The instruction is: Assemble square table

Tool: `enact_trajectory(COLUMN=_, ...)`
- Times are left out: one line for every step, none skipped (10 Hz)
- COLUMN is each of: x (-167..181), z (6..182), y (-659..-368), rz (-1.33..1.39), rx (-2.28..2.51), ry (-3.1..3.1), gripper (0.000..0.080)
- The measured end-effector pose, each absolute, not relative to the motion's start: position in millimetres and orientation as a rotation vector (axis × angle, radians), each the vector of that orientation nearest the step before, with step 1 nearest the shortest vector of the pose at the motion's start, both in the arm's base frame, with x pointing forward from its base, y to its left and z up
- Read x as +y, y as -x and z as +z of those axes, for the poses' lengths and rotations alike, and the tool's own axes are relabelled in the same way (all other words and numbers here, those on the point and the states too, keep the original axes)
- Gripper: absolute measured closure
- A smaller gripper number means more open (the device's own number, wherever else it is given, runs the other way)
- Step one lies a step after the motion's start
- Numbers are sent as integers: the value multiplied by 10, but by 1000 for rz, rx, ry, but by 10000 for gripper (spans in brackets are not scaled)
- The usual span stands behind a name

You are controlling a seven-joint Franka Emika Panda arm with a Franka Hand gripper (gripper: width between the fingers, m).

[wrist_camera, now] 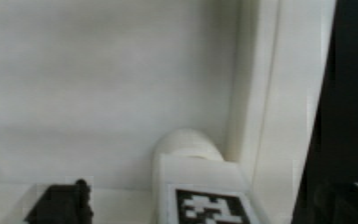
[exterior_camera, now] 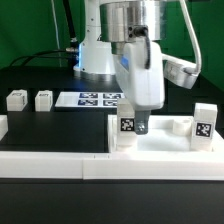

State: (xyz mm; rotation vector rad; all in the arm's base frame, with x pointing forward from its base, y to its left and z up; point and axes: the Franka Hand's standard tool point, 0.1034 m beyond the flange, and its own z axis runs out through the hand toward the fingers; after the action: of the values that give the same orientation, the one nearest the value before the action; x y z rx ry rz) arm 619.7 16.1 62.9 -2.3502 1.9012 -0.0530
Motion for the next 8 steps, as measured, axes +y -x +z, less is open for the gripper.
enact_trajectory(x=155, z=665, y=-6202, rz=-71, rx=1702, ry=2496, gripper=155)
enact_trajectory(x=146, z=683, y=-6180, rz=-85, rx=1450, ry=2652, gripper=151)
enact_trajectory(x=142, z=676, y=-6179, rz=-87, rx=1421, ry=2671, gripper=151)
enact_trajectory(x=137, z=675, y=-6179, rz=-96, rx=1294, ry=2740, gripper=150)
enact_trajectory(x=132, z=675, y=-6180, rz=-102, rx=1205, ry=2782, gripper=150)
enact_trajectory(x=126, z=677, y=-6182, rz=-111, rx=1074, ry=2839, gripper=150)
enact_trajectory(x=114, z=721, y=-6214, rz=-150, rx=718, ry=2989, gripper=150)
enact_trajectory(x=121, z=742, y=-6232, rz=-163, rx=492, ry=3058, gripper=150)
